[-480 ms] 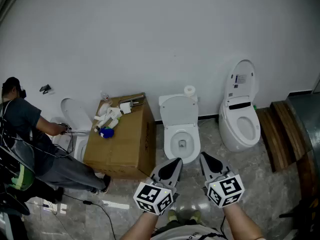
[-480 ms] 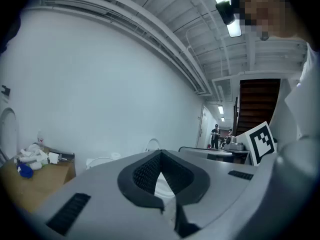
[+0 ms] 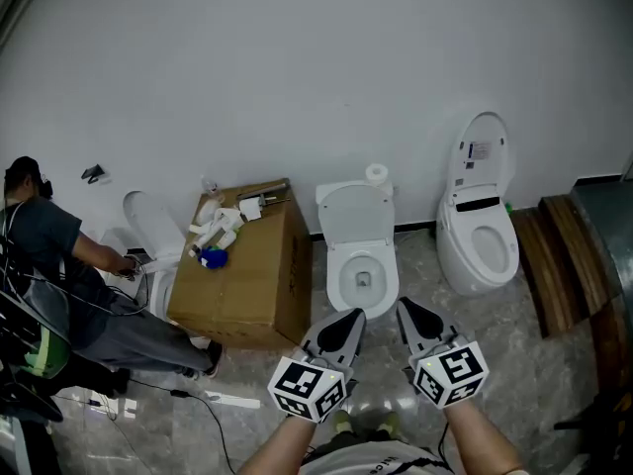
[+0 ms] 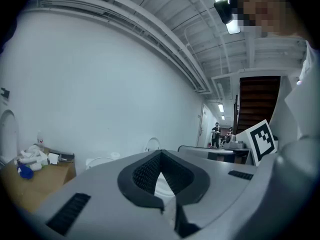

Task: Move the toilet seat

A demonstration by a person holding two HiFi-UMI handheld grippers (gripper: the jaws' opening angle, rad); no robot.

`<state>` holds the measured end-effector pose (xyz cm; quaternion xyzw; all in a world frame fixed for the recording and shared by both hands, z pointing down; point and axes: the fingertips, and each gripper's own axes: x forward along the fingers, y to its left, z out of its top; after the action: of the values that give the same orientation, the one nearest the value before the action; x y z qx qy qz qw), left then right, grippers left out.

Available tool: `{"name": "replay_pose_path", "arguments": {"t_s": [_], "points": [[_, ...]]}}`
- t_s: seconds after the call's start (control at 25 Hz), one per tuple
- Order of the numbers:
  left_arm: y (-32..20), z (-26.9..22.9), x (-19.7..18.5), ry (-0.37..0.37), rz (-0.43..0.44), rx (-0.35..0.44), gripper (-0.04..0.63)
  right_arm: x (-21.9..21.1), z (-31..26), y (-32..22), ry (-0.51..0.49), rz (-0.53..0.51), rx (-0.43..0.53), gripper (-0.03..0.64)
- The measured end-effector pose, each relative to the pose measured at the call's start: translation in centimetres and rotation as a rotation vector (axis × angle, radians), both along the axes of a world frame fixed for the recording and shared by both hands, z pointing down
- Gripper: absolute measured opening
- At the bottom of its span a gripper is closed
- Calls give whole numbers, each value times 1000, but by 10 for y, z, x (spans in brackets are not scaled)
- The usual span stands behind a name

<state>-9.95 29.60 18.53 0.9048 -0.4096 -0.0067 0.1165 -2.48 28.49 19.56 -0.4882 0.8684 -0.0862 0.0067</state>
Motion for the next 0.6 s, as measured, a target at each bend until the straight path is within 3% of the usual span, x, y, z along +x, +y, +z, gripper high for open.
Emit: {"name": "replay_pose_path", "arguments": {"t_s": [0.2, 0.6], "points": [[-3, 8, -2, -23, -23, -1, 9, 9, -1, 1, -109, -18, -11, 14], [-4, 24, 11, -23, -64, -26, 9, 45, 14, 6, -112, -15, -37, 14]]}}
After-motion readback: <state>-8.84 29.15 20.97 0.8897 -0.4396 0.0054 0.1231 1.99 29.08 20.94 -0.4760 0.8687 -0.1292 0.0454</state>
